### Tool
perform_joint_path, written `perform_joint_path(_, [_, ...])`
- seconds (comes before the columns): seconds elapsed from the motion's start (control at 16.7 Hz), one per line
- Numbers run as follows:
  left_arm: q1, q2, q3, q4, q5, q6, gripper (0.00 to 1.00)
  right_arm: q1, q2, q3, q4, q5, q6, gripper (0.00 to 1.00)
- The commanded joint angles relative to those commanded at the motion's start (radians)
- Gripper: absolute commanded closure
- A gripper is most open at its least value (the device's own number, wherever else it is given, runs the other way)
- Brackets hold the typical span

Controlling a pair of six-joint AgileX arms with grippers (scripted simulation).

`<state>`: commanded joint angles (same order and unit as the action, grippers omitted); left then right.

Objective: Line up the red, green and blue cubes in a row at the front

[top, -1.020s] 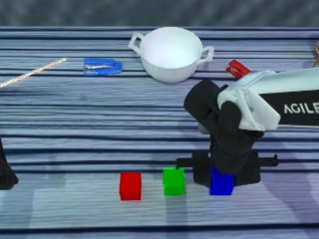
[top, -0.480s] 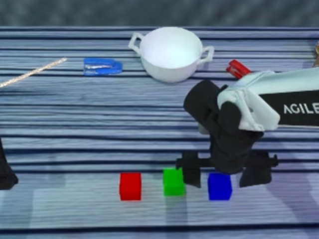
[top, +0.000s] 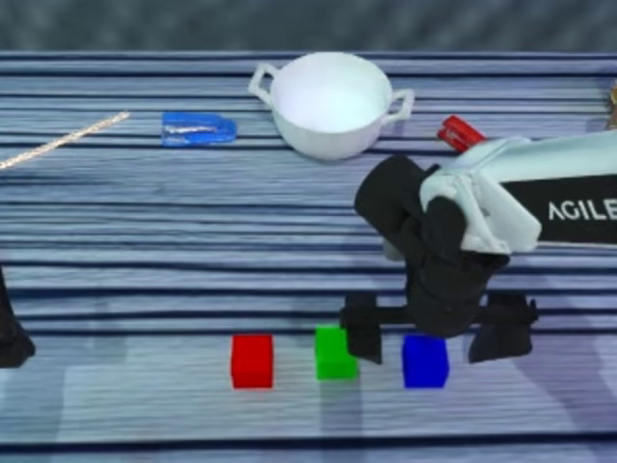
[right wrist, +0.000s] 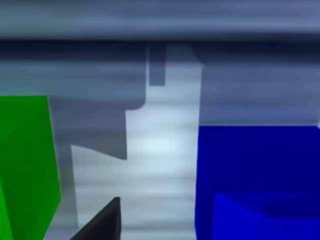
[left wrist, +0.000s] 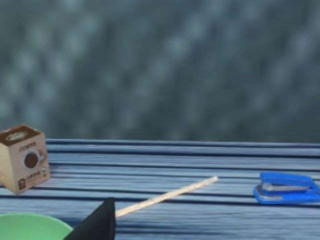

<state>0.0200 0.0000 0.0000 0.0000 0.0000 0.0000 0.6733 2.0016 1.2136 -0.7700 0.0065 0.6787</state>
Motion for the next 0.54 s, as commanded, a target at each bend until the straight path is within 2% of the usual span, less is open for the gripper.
perform_joint_path(0.54, [0.0,0.0,0.0,0.0,0.0,0.0,0.0,0.009,-0.111,0.142,-0.253,-0.001,-0.002,0.0])
